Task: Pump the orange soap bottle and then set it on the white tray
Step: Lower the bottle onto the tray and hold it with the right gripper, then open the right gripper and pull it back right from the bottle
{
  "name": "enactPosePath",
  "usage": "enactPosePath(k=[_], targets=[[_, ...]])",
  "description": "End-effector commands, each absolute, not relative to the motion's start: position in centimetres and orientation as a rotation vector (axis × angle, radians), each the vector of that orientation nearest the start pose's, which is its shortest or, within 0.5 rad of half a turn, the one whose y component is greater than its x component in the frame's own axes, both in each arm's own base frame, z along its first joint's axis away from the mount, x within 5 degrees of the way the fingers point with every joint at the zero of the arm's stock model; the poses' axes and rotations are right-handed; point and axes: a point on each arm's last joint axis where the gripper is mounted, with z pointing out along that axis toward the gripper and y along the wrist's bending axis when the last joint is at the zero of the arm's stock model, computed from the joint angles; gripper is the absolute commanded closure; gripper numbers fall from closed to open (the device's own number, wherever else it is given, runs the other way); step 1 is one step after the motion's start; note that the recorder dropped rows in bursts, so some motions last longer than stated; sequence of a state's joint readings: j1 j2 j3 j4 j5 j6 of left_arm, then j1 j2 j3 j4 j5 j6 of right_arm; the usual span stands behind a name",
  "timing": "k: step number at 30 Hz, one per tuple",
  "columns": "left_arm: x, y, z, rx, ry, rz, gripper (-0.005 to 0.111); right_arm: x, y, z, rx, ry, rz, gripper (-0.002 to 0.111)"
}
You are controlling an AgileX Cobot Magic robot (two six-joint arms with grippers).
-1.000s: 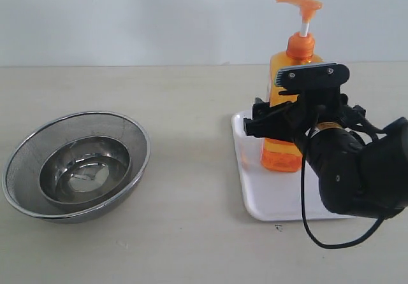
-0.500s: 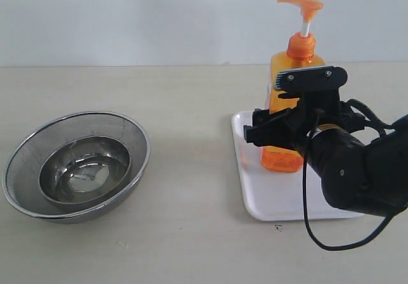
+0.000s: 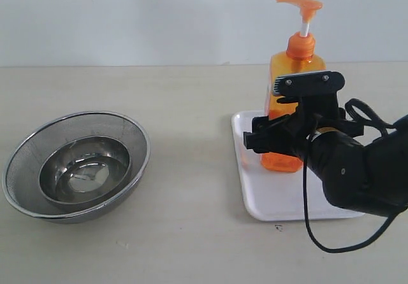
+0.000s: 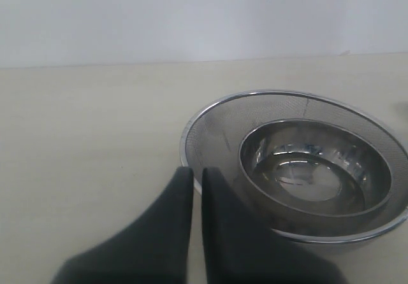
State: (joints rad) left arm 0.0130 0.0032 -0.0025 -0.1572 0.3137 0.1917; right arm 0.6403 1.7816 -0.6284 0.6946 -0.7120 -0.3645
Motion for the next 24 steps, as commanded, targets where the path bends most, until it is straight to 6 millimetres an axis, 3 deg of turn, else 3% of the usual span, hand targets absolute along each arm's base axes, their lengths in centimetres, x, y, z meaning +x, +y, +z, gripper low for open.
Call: enactPosePath(k=[1, 6, 24], targets=[[5.4, -0.4, 18.5, 0.057, 1.793, -0.004, 0.102, 26.8, 15.5, 15.9, -0.211, 2.005, 0.123, 0.026], [5.4, -0.4, 18.5, 0.057, 1.793, -0.004, 0.102, 26.2, 15.1, 17.4, -0.215, 2.0, 0.127, 0.026], [5.4, -0.4, 18.5, 0.057, 1.793, -0.004, 0.102, 21.8, 12.8, 17.9, -0.174, 2.116, 0.243, 0.026]])
